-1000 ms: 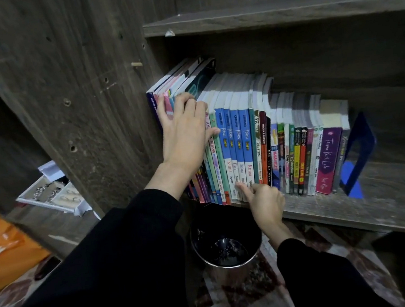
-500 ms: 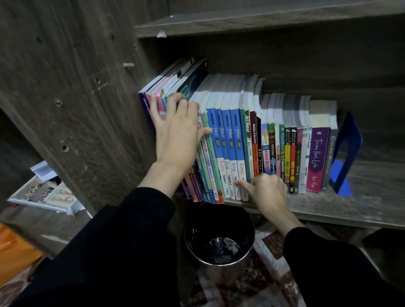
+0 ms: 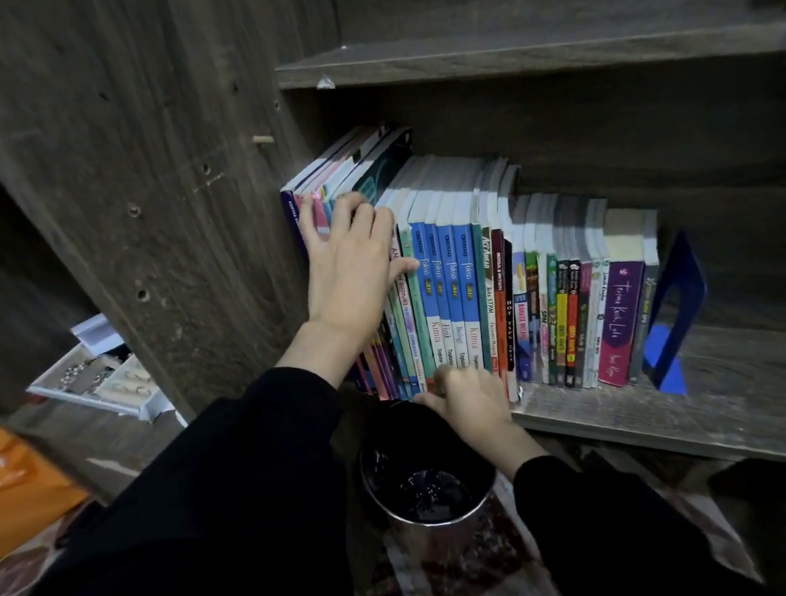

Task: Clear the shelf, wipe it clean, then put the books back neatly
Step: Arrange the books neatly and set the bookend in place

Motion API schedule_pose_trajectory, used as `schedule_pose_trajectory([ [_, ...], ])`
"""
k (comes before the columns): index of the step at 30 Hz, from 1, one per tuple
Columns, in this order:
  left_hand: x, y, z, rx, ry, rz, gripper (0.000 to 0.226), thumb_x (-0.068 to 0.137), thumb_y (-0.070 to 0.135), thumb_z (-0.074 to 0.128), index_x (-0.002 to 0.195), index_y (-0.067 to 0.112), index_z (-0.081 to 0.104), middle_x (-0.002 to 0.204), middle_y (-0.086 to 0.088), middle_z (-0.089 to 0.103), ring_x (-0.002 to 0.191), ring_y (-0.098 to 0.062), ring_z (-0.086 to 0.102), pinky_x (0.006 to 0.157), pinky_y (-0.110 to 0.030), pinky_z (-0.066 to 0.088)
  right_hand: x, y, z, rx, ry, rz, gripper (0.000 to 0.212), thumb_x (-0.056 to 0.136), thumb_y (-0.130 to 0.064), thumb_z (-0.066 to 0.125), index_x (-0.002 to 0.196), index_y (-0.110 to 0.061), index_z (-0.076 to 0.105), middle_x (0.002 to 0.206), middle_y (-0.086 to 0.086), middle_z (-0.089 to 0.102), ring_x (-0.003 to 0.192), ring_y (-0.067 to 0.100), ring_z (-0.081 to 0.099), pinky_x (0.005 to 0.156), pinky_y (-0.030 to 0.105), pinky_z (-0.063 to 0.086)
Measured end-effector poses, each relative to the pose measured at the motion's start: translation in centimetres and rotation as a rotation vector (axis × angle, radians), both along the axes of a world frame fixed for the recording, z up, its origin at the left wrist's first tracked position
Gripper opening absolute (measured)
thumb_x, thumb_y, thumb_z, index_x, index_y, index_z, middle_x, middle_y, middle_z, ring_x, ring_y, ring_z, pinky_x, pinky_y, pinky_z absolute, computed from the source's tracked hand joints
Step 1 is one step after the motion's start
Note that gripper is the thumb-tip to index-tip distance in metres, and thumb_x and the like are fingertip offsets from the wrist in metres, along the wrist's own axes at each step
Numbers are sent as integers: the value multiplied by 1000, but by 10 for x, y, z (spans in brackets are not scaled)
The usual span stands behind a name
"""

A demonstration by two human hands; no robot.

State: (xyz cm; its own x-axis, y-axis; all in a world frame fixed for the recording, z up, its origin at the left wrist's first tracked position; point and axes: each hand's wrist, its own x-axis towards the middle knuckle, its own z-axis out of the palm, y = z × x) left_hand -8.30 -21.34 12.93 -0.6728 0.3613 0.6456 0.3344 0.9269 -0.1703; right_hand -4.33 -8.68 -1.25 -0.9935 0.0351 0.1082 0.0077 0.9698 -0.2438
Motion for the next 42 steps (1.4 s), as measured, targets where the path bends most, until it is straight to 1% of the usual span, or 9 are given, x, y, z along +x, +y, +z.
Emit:
schedule_pose_trajectory([
  [10,-11,-9,-12,52,88,-108,48,85,54,55,108,12,62,108,-5,63,122,-25,48,112,-57,15,-16,-20,-6,-78,24,-149,44,88,-50,59,103,-9,58,94,5,68,90,22,63,65,27,36],
  [13,-6,-6,-22,106,116,-151,51,89,45,53,123,8,59,129,-9,59,136,-26,39,116,-54,14,-12,-21,-6,-95,31,-171,43,90,-50,56,106,-10,57,97,5,68,93,23,63,67,28,35],
  [15,10,0,-42,308,110,-201,53,89,28,60,137,9,47,148,-12,40,143,-26,24,117,-50,14,-10,-21,-5,-81,36,-176,44,91,-50,55,107,-10,56,99,7,68,96,25,63,71,30,39],
  [20,51,8,-110,979,-268,-111,76,86,3,60,150,11,19,159,-7,12,142,-20,13,117,-43,16,-10,-18,3,2,13,-125,49,91,-55,49,106,-10,59,102,8,68,97,26,63,73,32,43],
  [23,41,6,-123,981,-473,-75,95,78,-12,50,147,18,-10,158,4,-4,144,-7,-4,120,-38,6,-15,-17,14,80,-12,-109,63,86,-68,44,100,-9,62,100,8,67,96,25,63,70,30,40],
  [27,32,9,-123,880,-588,4,104,79,-9,51,135,27,-29,148,12,-24,137,-6,-23,119,-38,-7,-21,-21,20,67,-80,-137,63,86,-66,46,101,-7,64,103,9,65,98,25,61,72,30,41],
  [34,32,17,-108,809,-658,150,110,76,0,60,147,21,-22,156,5,-23,141,-21,-27,116,-45,-11,-15,-22,26,19,-80,-161,31,95,-32,50,106,-6,62,109,11,64,102,28,60,80,33,45],
  [38,34,14,-94,829,-822,119,105,81,-1,55,147,21,-23,155,6,-26,143,-20,-24,115,-48,-9,-2,-16,29,-76,-60,-199,42,91,-54,51,99,-15,63,89,3,64,83,21,59,66,25,41],
  [42,41,24,-80,1139,-1006,51,86,91,3,46,151,18,-12,158,-1,-19,147,-23,-3,117,-42,6,21,-3,30,-183,-3,-238,36,93,-52,51,91,-19,65,80,0,65,73,18,55,63,24,36],
])
